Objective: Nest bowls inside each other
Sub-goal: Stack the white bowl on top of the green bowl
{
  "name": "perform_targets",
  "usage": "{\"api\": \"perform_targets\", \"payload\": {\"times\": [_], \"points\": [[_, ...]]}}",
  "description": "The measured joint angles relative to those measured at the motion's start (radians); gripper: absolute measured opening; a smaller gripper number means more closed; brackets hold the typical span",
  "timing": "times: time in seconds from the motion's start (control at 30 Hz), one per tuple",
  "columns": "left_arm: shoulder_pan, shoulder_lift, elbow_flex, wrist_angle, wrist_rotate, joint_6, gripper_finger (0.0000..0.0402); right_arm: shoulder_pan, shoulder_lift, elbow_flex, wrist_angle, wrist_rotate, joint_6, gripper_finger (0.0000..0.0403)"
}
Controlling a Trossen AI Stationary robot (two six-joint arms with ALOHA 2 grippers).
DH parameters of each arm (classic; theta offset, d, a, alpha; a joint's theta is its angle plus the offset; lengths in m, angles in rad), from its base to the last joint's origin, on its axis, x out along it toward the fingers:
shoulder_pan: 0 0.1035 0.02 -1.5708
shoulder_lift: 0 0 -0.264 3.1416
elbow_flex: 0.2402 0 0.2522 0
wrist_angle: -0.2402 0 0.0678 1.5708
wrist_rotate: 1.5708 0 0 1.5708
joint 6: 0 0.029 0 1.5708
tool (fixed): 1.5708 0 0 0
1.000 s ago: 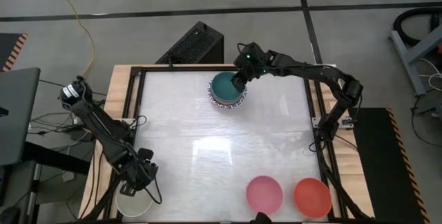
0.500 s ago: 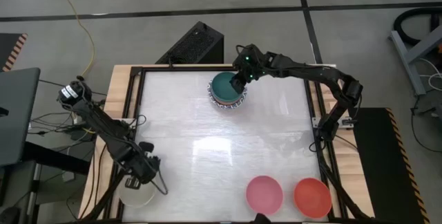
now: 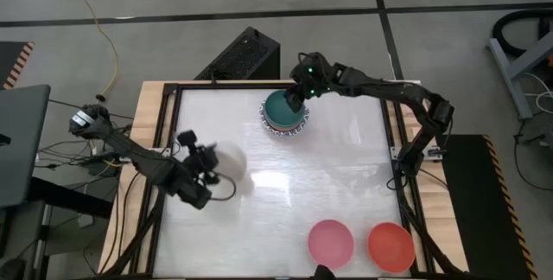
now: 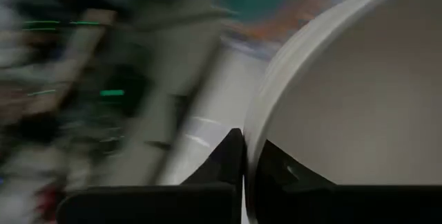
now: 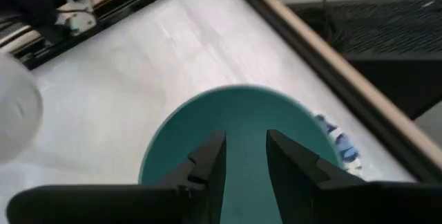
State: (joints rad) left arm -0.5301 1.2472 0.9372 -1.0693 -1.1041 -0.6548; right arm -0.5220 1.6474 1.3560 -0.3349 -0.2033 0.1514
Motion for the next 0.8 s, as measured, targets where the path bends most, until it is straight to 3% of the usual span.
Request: {"api": "perform_targets", "payload": {"times": [0.17, 0.23, 0.4, 0.57, 0.7, 0.8], "points": [[0.060, -0.004, 0.003, 0.076, -0.415, 0.003, 0.0000, 0.031, 0.000, 0.000, 0.033, 0.160, -0.010, 0.0125], [0.096, -0.005, 0.003, 0.077, -0.468, -0.021, 0.0000, 0.052, 0.000, 0.000, 0.045, 0.245, -0.031, 0.0125], [0.230, -0.014, 0.003, 0.077, -0.467, -0.188, 0.0000, 0.112, 0.000, 0.000, 0.132, 0.453, -0.118, 0.0125], [0.297, -0.014, 0.003, 0.150, -0.451, -0.335, 0.0000, 0.182, 0.000, 0.000, 0.245, 0.590, -0.199, 0.0125], [0.272, -0.013, 0.003, 0.322, -0.380, -0.260, 0.0000, 0.234, -0.005, 0.000, 0.255, 0.654, -0.232, 0.0125], [0.257, -0.013, 0.003, 0.519, -0.241, -0.069, 0.0000, 0.270, -0.018, 0.000, 0.222, 0.661, -0.230, 0.0125]]}}
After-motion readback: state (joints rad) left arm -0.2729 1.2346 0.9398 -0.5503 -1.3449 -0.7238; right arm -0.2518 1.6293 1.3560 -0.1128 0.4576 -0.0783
